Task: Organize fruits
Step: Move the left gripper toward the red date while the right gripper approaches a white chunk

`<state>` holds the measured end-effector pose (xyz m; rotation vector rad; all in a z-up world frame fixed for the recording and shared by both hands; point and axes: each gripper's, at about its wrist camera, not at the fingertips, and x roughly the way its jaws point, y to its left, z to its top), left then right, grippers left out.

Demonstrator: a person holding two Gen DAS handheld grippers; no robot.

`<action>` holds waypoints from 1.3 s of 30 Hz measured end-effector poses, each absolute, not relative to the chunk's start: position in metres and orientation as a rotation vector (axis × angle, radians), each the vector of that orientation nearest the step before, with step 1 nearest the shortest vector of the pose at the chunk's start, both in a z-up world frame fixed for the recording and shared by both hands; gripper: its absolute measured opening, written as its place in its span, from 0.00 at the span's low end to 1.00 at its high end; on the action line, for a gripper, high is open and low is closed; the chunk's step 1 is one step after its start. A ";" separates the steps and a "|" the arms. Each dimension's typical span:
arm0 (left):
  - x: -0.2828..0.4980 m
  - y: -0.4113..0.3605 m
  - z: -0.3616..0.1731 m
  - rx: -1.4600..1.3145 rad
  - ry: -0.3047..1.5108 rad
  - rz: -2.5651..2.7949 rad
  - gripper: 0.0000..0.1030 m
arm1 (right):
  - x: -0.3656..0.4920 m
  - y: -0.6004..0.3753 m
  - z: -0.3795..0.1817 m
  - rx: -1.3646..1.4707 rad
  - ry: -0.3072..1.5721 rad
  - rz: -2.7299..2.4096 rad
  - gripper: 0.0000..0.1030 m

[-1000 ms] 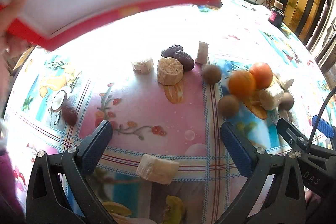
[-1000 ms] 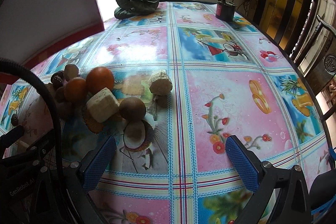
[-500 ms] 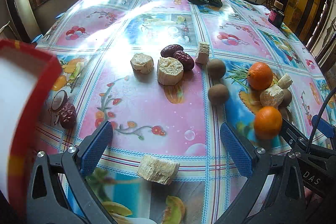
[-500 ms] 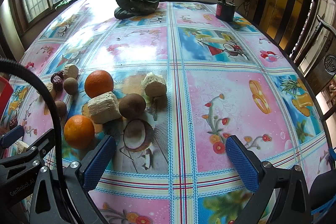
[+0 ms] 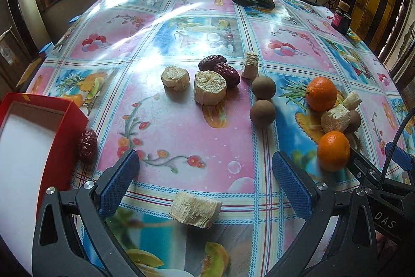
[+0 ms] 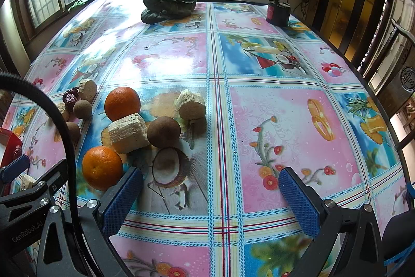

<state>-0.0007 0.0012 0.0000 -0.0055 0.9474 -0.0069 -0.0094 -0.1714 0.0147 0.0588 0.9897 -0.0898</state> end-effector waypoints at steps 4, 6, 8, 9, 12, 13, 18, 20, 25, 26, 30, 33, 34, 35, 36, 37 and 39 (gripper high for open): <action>-0.001 0.001 0.000 -0.005 0.947 -0.007 1.00 | -0.010 -0.172 0.015 0.059 0.990 -0.090 1.00; -0.001 0.001 0.000 -0.005 0.947 -0.007 1.00 | -0.009 -0.171 0.015 0.059 0.990 -0.090 1.00; -0.001 0.001 0.000 -0.005 0.947 -0.007 1.00 | -0.009 -0.171 0.015 0.059 0.990 -0.090 1.00; -0.001 0.001 0.000 -0.005 0.947 -0.007 1.00 | -0.009 -0.171 0.015 0.059 0.990 -0.090 1.00; -0.001 0.001 0.000 -0.005 0.947 -0.007 1.00 | -0.009 -0.171 0.014 0.059 0.990 -0.090 1.00; -0.001 0.001 0.000 -0.005 0.947 -0.007 1.00 | -0.009 -0.171 0.014 0.059 0.990 -0.090 1.00; -0.001 0.001 0.000 -0.005 0.947 -0.007 1.00 | -0.009 -0.171 0.014 0.059 0.990 -0.090 1.00; -0.001 0.001 0.000 -0.004 0.947 -0.007 1.00 | -0.009 -0.171 0.015 0.059 0.990 -0.090 1.00; -0.001 0.001 0.000 -0.003 0.949 -0.009 1.00 | -0.009 -0.171 0.015 0.059 0.990 -0.090 1.00; -0.001 0.001 0.000 0.003 0.957 -0.020 1.00 | -0.009 -0.171 0.015 0.059 0.990 -0.090 1.00; 0.000 0.006 0.003 0.010 1.004 -0.055 1.00 | -0.009 -0.171 0.015 0.060 0.990 -0.090 1.00; -0.010 0.017 0.007 -0.033 1.013 -0.069 1.00 | -0.009 -0.171 0.015 0.057 0.991 -0.076 1.00; -0.015 0.023 0.010 -0.049 1.008 -0.078 1.00 | -0.009 -0.171 0.015 0.053 0.995 -0.067 1.00; -0.020 0.029 0.013 -0.058 1.002 -0.080 1.00 | -0.010 -0.171 0.015 0.050 0.998 -0.057 1.00; -0.024 0.035 0.015 -0.065 0.997 -0.080 1.00 | -0.011 -0.171 0.016 0.049 1.002 -0.047 0.99; -0.028 0.042 0.017 -0.074 0.994 -0.076 1.00 | -0.013 -0.170 0.017 0.052 1.004 -0.037 0.98; -0.035 0.054 0.018 -0.090 0.995 -0.075 1.00 | -0.020 -0.171 0.020 0.067 0.999 -0.018 0.98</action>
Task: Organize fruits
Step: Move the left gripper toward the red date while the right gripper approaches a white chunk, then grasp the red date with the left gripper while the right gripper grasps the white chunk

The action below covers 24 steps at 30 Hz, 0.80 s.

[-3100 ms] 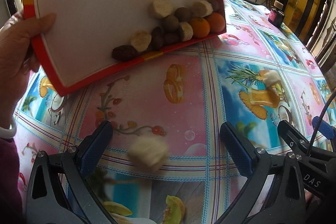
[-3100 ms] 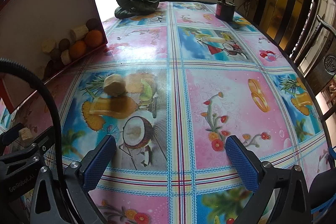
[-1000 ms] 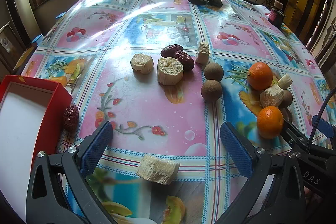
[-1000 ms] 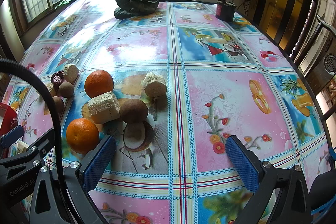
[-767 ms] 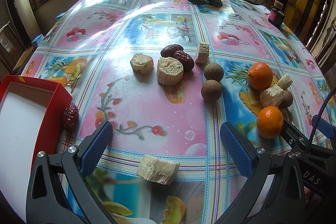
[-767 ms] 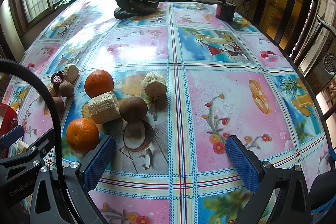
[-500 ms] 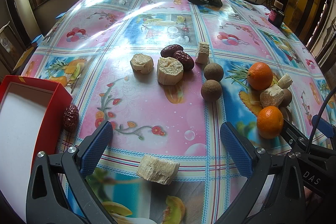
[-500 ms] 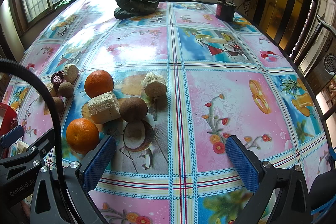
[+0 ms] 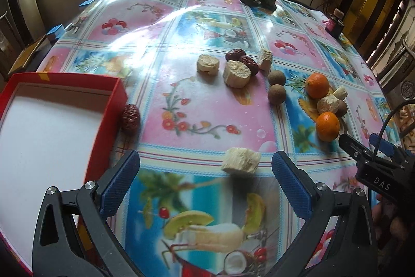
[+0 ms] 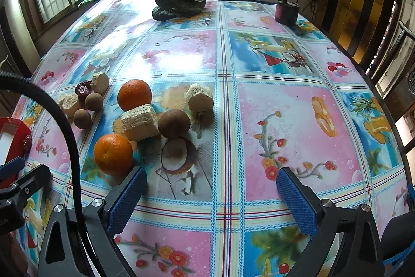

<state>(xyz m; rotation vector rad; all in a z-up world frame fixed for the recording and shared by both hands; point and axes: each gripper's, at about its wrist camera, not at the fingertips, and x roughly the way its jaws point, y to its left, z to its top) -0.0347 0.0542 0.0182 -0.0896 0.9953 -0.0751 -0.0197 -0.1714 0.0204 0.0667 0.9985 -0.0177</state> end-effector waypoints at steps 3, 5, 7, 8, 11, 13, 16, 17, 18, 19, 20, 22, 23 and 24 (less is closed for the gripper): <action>-0.040 0.068 0.017 -0.092 1.011 -0.100 0.99 | -0.026 -0.173 0.027 0.083 0.980 -0.009 0.98; -0.043 0.075 0.019 -0.078 1.009 -0.082 0.99 | -0.028 -0.172 0.033 0.085 0.968 0.006 0.98; -0.044 0.084 0.021 -0.075 0.999 -0.079 0.99 | -0.030 -0.172 0.038 0.086 0.958 0.010 0.98; -0.043 0.089 0.022 -0.085 1.002 -0.082 0.99 | -0.031 -0.171 0.041 0.090 0.951 0.015 0.98; -0.041 0.096 0.026 -0.110 0.994 -0.084 0.99 | -0.034 -0.169 0.046 0.102 0.936 0.048 0.98; -0.039 0.095 0.028 -0.106 0.986 -0.085 0.99 | -0.036 -0.166 0.047 0.096 0.932 0.070 0.98; -0.033 0.092 0.029 -0.096 0.983 -0.093 0.99 | -0.040 -0.163 0.049 0.085 0.918 0.097 0.97; -0.030 0.092 0.029 -0.094 0.981 -0.094 0.99 | -0.041 -0.163 0.051 0.090 0.910 0.109 0.96; -0.027 0.092 0.029 -0.091 0.979 -0.091 0.99 | -0.041 -0.163 0.052 0.096 0.904 0.124 0.94; -0.024 0.092 0.029 -0.092 0.977 -0.087 0.96 | -0.042 -0.161 0.053 0.103 0.900 0.144 0.92; -0.021 0.094 0.029 -0.095 0.977 -0.087 0.94 | -0.043 -0.160 0.054 0.108 0.898 0.163 0.91; -0.017 0.097 0.027 -0.100 0.983 -0.085 0.92 | -0.045 -0.155 0.055 0.108 0.896 0.194 0.88; -0.015 0.099 0.026 -0.101 0.988 -0.082 0.85 | -0.046 -0.153 0.055 0.103 0.894 0.208 0.86; -0.013 0.100 0.025 -0.099 0.994 -0.085 0.80 | -0.047 -0.150 0.054 0.093 0.897 0.224 0.82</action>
